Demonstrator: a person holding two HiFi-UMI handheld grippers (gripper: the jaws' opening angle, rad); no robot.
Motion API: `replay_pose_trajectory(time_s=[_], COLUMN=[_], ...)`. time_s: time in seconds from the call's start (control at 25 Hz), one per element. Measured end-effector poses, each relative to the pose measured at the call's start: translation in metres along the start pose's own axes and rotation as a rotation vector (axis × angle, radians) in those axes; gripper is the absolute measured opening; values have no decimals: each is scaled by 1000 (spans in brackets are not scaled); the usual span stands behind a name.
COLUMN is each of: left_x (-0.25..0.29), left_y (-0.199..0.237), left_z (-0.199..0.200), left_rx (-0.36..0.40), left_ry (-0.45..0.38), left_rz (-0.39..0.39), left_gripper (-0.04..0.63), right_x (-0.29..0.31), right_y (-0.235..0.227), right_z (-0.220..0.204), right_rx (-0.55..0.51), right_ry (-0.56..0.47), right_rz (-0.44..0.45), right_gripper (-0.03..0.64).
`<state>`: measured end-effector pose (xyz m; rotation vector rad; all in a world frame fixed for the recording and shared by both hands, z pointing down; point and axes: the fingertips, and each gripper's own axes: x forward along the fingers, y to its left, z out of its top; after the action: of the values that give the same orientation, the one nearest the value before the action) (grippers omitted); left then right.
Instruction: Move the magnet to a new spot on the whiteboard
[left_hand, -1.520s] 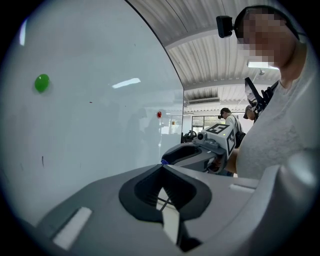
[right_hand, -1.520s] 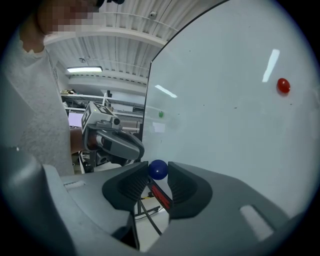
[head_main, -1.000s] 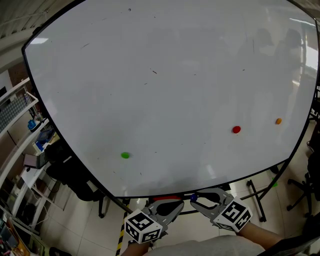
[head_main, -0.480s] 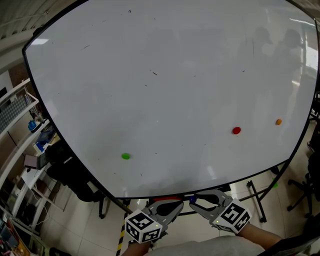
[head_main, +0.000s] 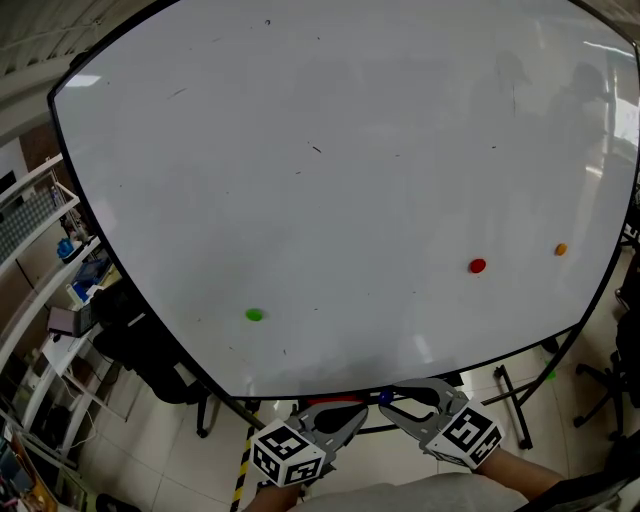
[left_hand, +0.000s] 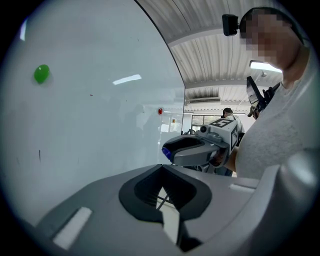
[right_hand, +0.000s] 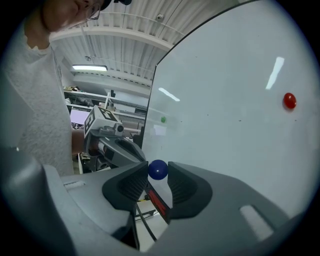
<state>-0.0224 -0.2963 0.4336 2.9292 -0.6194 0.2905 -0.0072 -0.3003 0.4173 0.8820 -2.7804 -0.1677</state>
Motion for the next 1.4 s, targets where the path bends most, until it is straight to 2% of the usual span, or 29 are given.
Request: replay_pose_trajectory(time_s=[0.32, 0.72, 0.96, 1.16, 1.4], left_x=[2, 1, 2, 1, 0], left_y=[2, 13, 18, 26, 35], left_z=[0, 4, 2, 0, 0], left_rx=[-1, -1, -6, -13, -17], left_ry=[3, -9, -5, -4, -9], left_rz=[-9, -8, -7, -3, 0], left_gripper=[-17, -17, -17, -17, -17], right_x=[5, 22, 34, 44, 51], right_y=[-33, -80, -109, -119, -125], right_z=[37, 107, 113, 104, 100], right_rx=[-95, -322, -596, -691, -857], right_ry=[-59, -121, -26, 28, 84], right_rz=[-66, -219, -418, -483, -606], right_gripper=[126, 126, 126, 126, 123])
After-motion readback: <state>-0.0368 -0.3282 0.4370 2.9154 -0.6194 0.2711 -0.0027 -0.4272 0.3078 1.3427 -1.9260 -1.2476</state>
